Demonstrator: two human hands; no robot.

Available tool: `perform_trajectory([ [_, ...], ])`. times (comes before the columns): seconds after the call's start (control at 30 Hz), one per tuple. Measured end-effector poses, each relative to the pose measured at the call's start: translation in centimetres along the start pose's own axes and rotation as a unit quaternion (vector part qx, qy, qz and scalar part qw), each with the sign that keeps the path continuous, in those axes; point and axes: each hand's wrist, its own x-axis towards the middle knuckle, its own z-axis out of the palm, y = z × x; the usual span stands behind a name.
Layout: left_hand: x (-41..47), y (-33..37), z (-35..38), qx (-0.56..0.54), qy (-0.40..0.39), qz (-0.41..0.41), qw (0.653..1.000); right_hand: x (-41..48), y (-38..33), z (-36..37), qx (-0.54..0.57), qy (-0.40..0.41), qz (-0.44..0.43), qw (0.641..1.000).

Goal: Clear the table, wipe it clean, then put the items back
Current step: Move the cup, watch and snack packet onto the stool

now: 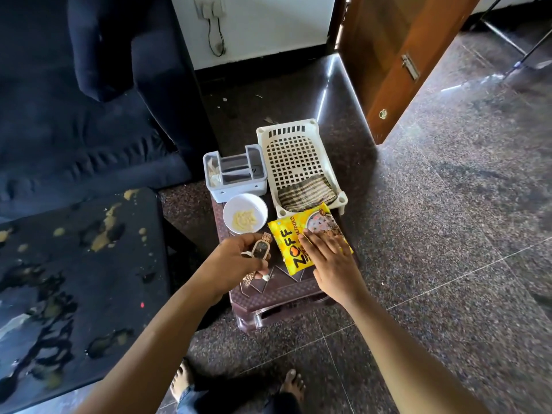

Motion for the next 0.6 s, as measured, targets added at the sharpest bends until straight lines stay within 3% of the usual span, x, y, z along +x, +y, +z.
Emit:
perform_trajectory([
  [0.33, 0.4, -0.8, 1.3, 0.017, -0.024, -0.003, 1.0, -0.5, -0.2, 1.2, 0.001, 0.088, 0.03, 0.996],
  [0.6, 0.3, -1.8, 2.4, 0.022, -0.06, -0.013, 0.998, 0.6, 0.2, 1.4, -0.006, 0.082, 0.031, 0.996],
])
